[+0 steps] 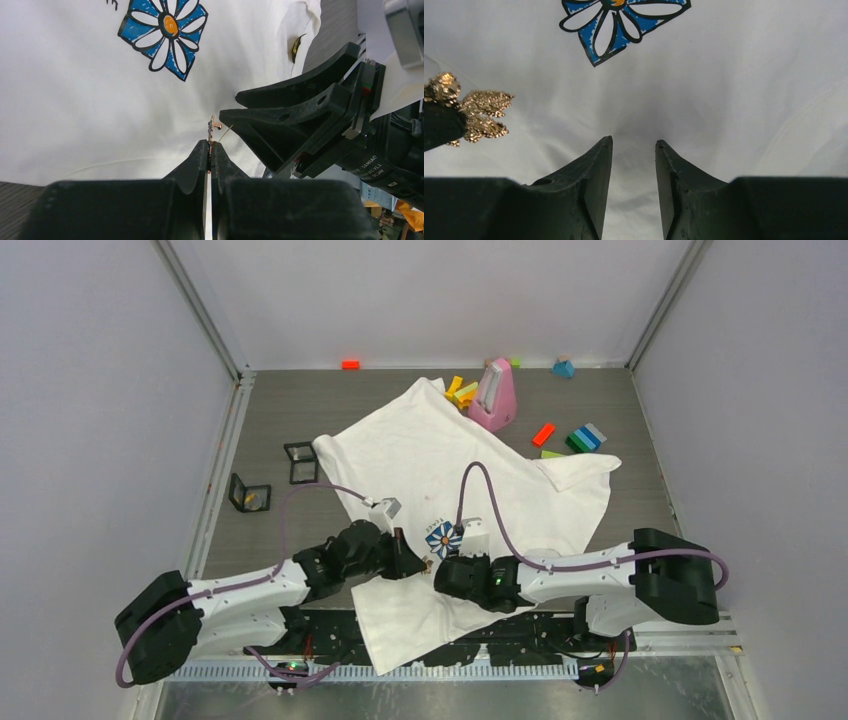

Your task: Pin the brooch onto the clothing

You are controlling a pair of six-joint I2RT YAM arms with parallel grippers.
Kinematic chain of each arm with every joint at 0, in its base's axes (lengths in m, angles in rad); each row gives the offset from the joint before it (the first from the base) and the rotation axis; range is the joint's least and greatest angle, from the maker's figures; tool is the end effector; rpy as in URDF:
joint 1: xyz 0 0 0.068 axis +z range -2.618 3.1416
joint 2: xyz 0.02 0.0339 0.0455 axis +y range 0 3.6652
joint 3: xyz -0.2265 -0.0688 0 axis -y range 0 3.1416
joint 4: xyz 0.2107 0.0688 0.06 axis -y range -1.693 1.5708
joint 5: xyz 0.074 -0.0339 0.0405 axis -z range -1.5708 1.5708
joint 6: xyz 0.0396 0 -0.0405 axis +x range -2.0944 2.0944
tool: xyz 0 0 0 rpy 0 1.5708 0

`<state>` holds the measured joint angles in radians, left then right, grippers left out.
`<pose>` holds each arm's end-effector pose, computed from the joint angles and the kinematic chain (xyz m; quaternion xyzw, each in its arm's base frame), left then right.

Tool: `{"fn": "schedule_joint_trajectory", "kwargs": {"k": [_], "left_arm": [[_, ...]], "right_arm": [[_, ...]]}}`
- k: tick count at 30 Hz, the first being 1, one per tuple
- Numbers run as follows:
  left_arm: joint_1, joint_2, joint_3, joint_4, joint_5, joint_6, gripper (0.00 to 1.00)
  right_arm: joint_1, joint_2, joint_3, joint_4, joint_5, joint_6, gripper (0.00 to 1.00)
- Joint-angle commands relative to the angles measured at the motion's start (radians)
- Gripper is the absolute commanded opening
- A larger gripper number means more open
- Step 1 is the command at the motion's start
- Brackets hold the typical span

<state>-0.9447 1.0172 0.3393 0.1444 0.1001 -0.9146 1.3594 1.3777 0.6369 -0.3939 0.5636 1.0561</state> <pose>0.1142 -0.1646 0.1631 0.0379 0.8669 -0.4228 0.2613 0.0664 0.2086 0.1405 -0.0822 0.9361 0.0978 0.3276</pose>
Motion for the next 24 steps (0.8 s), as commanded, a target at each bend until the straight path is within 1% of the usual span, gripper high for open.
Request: {"fn": "schedule_joint_trajectory", "kwargs": {"k": [1, 4, 6, 11, 13, 14, 16, 19, 24], "left_arm": [[-0.035, 0.018, 0.021, 0.074, -0.082, 0.002, 0.00], [-0.049, 0.033, 0.023, 0.090, -0.091, 0.003, 0.00], [-0.059, 0.046, 0.025, 0.101, -0.127, 0.003, 0.00], [-0.087, 0.091, 0.034, 0.127, -0.155, 0.006, 0.00], [-0.097, 0.101, 0.040, 0.129, -0.174, 0.008, 0.00], [-0.101, 0.104, 0.042, 0.129, -0.184, 0.009, 0.00], [-0.112, 0.109, 0.044, 0.129, -0.208, 0.010, 0.00], [-0.132, 0.121, 0.048, 0.121, -0.250, 0.011, 0.00], [-0.192, 0.189, 0.092, 0.086, -0.309, 0.017, 0.00]], "right_arm": [[0.006, 0.030, 0.053, -0.030, 0.128, 0.075, 0.40], [0.006, 0.047, 0.037, -0.034, 0.129, 0.110, 0.36], [0.006, 0.057, 0.022, -0.031, 0.123, 0.128, 0.32], [0.006, 0.087, 0.001, -0.013, 0.108, 0.145, 0.24], [0.006, 0.095, -0.002, -0.007, 0.100, 0.147, 0.16], [0.006, 0.098, -0.002, -0.005, 0.099, 0.149, 0.08], [0.006, 0.092, -0.001, -0.007, 0.098, 0.153, 0.02], [0.005, 0.064, -0.012, 0.008, 0.099, 0.157, 0.01], [0.006, -0.052, -0.093, 0.114, 0.095, 0.156, 0.00]]}}
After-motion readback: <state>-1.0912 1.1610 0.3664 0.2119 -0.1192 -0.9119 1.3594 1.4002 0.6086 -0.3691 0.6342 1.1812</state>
